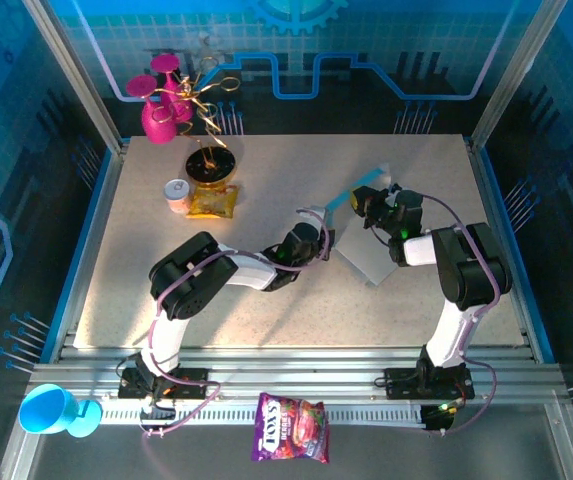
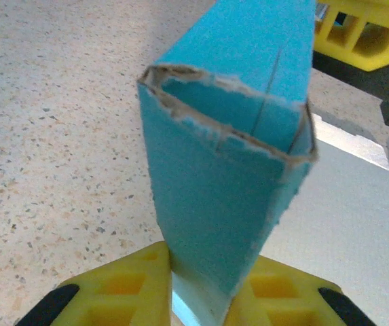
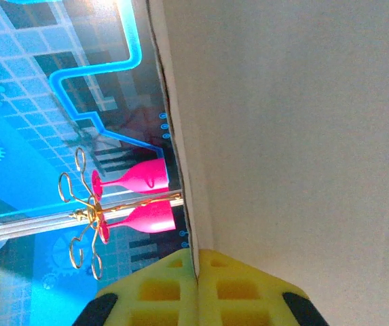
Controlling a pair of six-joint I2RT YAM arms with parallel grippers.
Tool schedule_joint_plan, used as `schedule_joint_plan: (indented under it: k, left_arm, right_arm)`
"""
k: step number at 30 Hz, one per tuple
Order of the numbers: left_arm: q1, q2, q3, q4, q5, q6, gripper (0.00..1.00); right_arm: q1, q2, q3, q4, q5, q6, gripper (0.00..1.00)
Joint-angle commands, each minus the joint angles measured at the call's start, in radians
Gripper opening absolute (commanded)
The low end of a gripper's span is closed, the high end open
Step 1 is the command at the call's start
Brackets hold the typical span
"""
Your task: Fold the paper box
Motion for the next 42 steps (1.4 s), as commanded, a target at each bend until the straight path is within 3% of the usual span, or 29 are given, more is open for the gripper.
schedule_joint_plan:
  k: [1, 20, 25, 30, 34, 37, 42]
  left_arm:
    - [-0.008, 0.02, 0.061, -0.047, -0.072, 0.011, 0.22]
    - [-0.026, 0.058, 0.2, -0.216, -0.219, 0.02, 0.04]
    - [-0.027, 0.04, 0.217, -0.276, -0.236, 0.026, 0.0]
    - [-0.016, -0.055, 0.143, -0.33, -0.218, 0.035, 0.0]
    - [0.034, -0.155, 0.064, -0.385, -0.136, 0.038, 0.0]
    - [0.088, -0.217, 0.023, -0.416, -0.061, 0.058, 0.0]
    - [0.183, -0.285, 0.027, -0.524, 0.08, 0.08, 0.0]
  right_arm:
    - [0.011, 0.017, 0.001, 0.008, -0.011, 0.018, 0.0]
    - [0.033, -0.011, -0.013, -0.025, 0.047, 0.068, 0.01]
    - [0.038, -0.108, -0.021, -0.142, 0.1, 0.033, 0.39]
    - [0.015, -0.29, 0.022, -0.425, 0.171, -0.082, 0.64]
    - [0.001, -0.401, 0.082, -0.634, 0.196, -0.151, 0.73]
    - [-0.007, -0.462, 0.151, -0.827, 0.199, -0.219, 0.74]
    - [-0.035, -0.526, 0.265, -1.07, 0.235, -0.458, 0.72]
